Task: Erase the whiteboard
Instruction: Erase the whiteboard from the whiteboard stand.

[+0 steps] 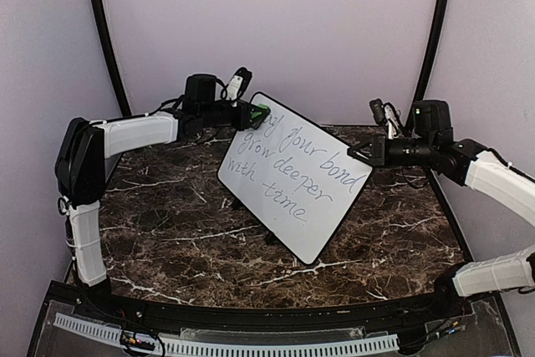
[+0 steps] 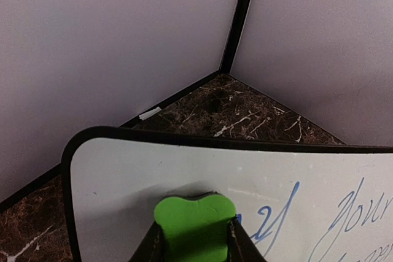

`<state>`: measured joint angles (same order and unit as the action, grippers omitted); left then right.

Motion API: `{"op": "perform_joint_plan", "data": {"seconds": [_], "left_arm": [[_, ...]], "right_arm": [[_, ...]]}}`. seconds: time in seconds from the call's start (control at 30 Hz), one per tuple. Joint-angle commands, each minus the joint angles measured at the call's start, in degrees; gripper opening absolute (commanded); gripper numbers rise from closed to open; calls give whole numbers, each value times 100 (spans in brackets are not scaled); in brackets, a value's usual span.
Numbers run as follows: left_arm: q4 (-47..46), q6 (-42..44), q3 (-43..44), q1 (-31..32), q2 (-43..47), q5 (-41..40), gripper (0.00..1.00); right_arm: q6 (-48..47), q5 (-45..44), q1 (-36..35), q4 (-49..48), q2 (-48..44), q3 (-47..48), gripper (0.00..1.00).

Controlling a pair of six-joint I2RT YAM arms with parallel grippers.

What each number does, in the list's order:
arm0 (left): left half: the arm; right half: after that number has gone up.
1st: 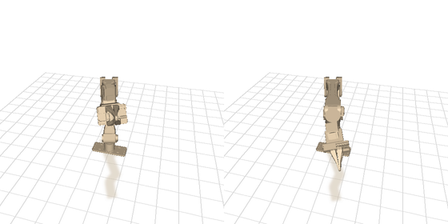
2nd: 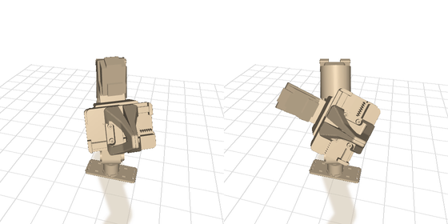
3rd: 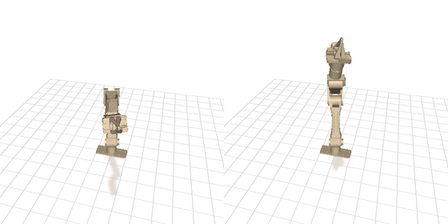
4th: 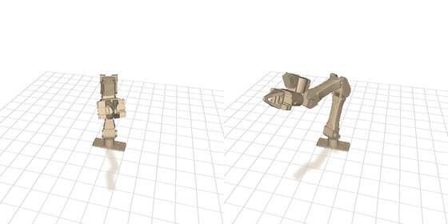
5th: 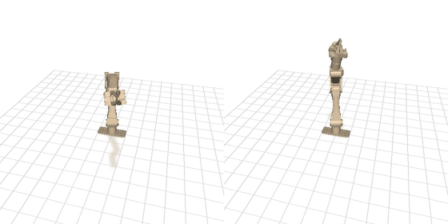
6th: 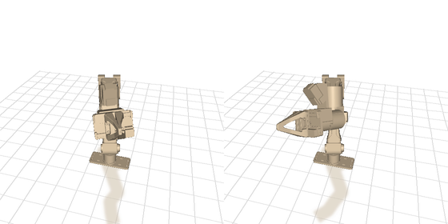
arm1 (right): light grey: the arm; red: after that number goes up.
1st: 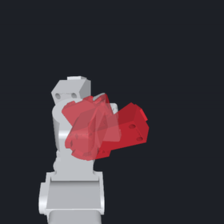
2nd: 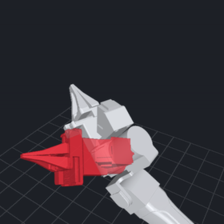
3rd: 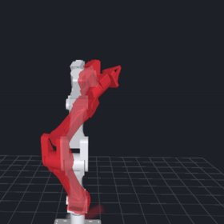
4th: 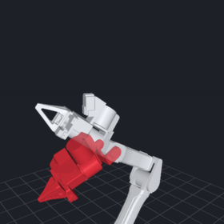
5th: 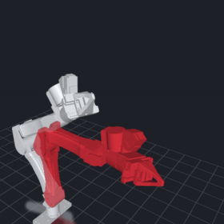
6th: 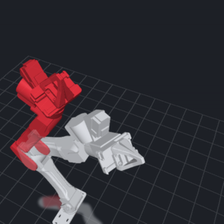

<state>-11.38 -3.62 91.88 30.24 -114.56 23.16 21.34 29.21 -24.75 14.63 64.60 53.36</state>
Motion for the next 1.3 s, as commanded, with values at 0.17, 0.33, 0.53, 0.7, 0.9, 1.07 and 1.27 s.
{"op": "perform_joint_plan", "data": {"seconds": [0.17, 0.33, 0.53, 0.7, 0.9, 1.07, 1.27], "left_arm": [[336, 136, -16, 149, -171, -98, 18], [-118, -18, -899, 142, 119, -119, 17], [-308, -47, -1251, 145, 219, -117, 17], [-264, -91, -875, 140, 134, -38, 17], [29, -55, -78, 140, -125, 31, 18], [143, -68, 249, 140, -271, 30, 18], [319, -44, -19, 143, -234, -26, 17]], "right_arm": [[-429, 430, -170, -261, -72, 62, 0], [-429, 436, -176, -272, -90, 36, 0], [-438, 462, -175, -294, -74, 22, 0], [-438, 489, -188, -299, -70, 29, 0], [-430, 456, -187, -288, -105, -8, 0], [-429, 454, -197, -277, -111, -3, 0], [-429, 450, -195, -269, -110, -10, 0]]}}
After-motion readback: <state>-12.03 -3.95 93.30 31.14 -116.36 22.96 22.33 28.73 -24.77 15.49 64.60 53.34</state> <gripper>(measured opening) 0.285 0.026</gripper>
